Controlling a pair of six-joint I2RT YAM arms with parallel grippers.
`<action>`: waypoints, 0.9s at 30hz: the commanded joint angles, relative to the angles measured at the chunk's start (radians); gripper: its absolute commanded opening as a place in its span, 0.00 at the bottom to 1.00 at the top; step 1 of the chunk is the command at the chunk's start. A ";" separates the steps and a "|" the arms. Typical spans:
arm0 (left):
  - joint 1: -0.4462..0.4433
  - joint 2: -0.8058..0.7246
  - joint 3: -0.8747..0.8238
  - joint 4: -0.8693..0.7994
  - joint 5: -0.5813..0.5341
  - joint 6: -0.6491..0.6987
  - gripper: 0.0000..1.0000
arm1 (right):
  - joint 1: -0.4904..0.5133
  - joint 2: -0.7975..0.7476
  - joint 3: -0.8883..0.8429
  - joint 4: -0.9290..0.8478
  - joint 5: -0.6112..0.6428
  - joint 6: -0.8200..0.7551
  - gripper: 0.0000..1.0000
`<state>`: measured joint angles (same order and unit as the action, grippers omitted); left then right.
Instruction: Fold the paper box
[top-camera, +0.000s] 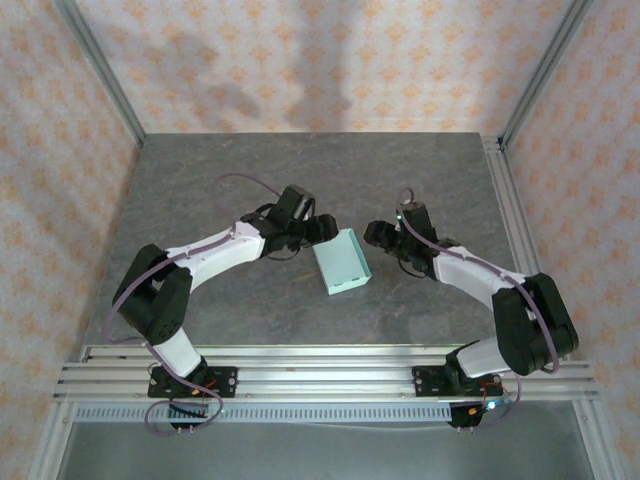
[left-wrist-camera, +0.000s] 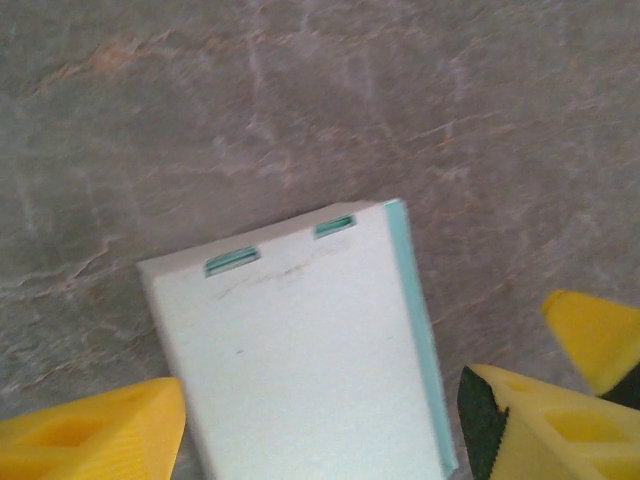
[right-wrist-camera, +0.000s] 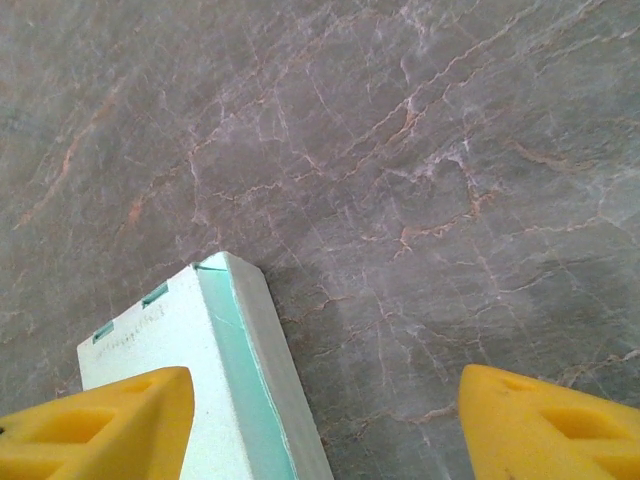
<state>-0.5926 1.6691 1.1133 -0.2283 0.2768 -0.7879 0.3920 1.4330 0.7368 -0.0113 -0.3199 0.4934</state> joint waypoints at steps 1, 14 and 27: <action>0.010 0.007 -0.040 0.031 0.005 -0.032 0.72 | -0.002 0.077 0.063 -0.070 -0.099 -0.017 0.69; -0.002 0.157 -0.057 0.166 0.100 -0.121 0.40 | 0.088 0.254 0.156 -0.093 -0.251 0.020 0.40; -0.012 0.195 -0.035 0.156 0.106 -0.118 0.38 | 0.147 0.261 0.144 -0.026 -0.198 0.104 0.13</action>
<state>-0.5671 1.8206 1.0649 -0.0853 0.3141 -0.8997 0.4778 1.6798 0.8879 -0.0563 -0.4896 0.5755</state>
